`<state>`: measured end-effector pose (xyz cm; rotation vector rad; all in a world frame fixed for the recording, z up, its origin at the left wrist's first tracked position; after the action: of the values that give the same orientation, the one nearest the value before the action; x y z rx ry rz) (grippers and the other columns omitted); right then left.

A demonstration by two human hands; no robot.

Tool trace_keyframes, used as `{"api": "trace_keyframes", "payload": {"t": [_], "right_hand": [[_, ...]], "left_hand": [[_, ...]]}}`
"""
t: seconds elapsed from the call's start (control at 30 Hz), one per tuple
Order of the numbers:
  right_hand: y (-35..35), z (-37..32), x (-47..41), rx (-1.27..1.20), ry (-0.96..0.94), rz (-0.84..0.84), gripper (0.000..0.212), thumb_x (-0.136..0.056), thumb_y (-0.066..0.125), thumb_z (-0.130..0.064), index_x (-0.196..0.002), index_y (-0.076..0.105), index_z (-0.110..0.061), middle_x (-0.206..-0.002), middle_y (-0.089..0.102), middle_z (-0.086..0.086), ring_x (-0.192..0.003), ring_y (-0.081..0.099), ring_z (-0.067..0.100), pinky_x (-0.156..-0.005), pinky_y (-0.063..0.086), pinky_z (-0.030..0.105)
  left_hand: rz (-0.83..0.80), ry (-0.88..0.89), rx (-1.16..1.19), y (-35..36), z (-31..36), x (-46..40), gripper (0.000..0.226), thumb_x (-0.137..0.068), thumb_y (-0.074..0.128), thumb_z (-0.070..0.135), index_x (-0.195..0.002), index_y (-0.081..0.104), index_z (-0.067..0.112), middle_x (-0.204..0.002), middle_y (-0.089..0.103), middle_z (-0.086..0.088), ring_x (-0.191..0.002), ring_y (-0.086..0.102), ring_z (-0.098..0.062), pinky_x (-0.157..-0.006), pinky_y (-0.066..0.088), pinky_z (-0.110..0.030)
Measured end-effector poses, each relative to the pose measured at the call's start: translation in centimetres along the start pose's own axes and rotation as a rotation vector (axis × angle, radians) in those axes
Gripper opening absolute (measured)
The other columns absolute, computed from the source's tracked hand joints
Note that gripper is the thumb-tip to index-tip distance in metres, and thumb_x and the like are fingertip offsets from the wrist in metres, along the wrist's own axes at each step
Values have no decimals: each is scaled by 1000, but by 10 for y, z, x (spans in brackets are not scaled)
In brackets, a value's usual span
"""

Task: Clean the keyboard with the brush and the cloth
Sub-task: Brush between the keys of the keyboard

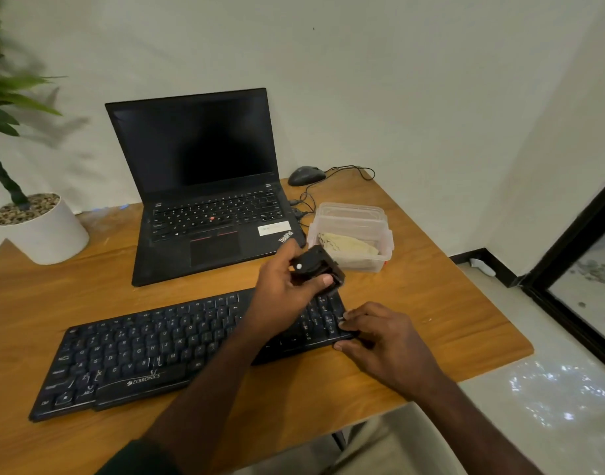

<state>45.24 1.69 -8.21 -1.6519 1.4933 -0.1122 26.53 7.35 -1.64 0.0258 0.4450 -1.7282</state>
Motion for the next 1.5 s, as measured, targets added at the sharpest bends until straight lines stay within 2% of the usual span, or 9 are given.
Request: {"api": "trace_keyframes", "payload": {"t": [0.13, 0.23, 0.43, 0.6, 0.77, 1.03, 1.2, 1.37, 1.5], "right_hand": [[3, 1, -2, 12, -20, -15, 32, -82, 81, -37, -103, 76, -14, -104, 68, -4, -97, 64, 2, -81, 55, 20], [3, 2, -3, 17, -20, -17, 33, -83, 79, -40, -103, 76, -14, -104, 67, -5, -95, 65, 2, -78, 56, 23], [2, 1, -1, 32, -17, -7, 35, -83, 75, -43, -103, 76, -13, -104, 67, -4, -96, 64, 3, -80, 57, 26], [3, 0, -1, 17, -29, -18, 32, -84, 78, -38, -105, 76, -14, -106, 67, -5, -98, 64, 2, -81, 57, 24], [3, 0, -4, 21, -25, -24, 30, -83, 79, -36, -105, 75, -16, -107, 66, -7, -98, 65, 2, -82, 57, 24], [0, -2, -3, 53, -26, -30, 31, -83, 78, -37, -105, 74, -16, -105, 65, -8, -97, 62, 1, -81, 54, 21], [2, -2, -3, 52, -30, -26, 28, -82, 83, -28, -105, 74, -15, -106, 66, -8, -100, 62, 1, -83, 54, 19], [2, -2, -4, 75, -43, -28, 28, -81, 83, -30, -103, 74, -15, -104, 66, -6, -97, 63, 2, -80, 54, 20], [1, -2, -3, 75, -38, -23, 27, -83, 81, -31, -103, 74, -14, -103, 64, -7, -94, 62, 2, -77, 55, 25]], "left_hand": [[-149, -101, -4, -15, 1, 3, 30, -83, 74, -2, -95, 47, 0, -97, 62, -7, -85, 70, -4, -60, 56, -19], [-224, -73, -15, -1, 2, 2, 32, -82, 75, -4, -89, 50, 16, -92, 60, 5, -80, 68, 0, -59, 53, -16], [-66, 64, -30, 26, -5, -5, 39, -79, 80, 12, -90, 53, 38, -91, 66, 10, -90, 67, -18, -74, 60, -46], [-5, -49, 60, -21, -7, 6, 27, -84, 73, 1, -92, 51, 12, -102, 65, -9, -96, 70, -20, -74, 62, -34], [-154, -124, -60, -64, -8, 19, 27, -83, 73, 3, -92, 48, 7, -100, 65, -15, -82, 73, -16, -58, 58, -25], [-90, -81, 39, -8, -14, 16, 31, -81, 78, 8, -91, 49, 16, -99, 67, -10, -95, 71, -30, -74, 59, -56], [0, -120, 99, -36, -11, 17, 29, -84, 73, 2, -89, 47, 14, -105, 67, -13, -93, 72, -20, -65, 58, -26], [-168, -143, -28, -22, -15, 17, 30, -82, 77, 9, -94, 51, 15, -101, 69, -1, -93, 71, -15, -73, 62, -41], [-166, -4, -36, 14, -3, 6, 43, -80, 80, 9, -89, 52, 41, -88, 66, 18, -85, 66, -3, -69, 55, -23]]}}
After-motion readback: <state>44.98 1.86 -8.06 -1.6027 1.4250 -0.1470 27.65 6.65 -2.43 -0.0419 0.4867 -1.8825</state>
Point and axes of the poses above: each hand's wrist, its own x-axis away from the middle knuckle, its own y-axis out of the palm, z = x × y, the point moved 4 cm from there along -x, towards the middle knuckle
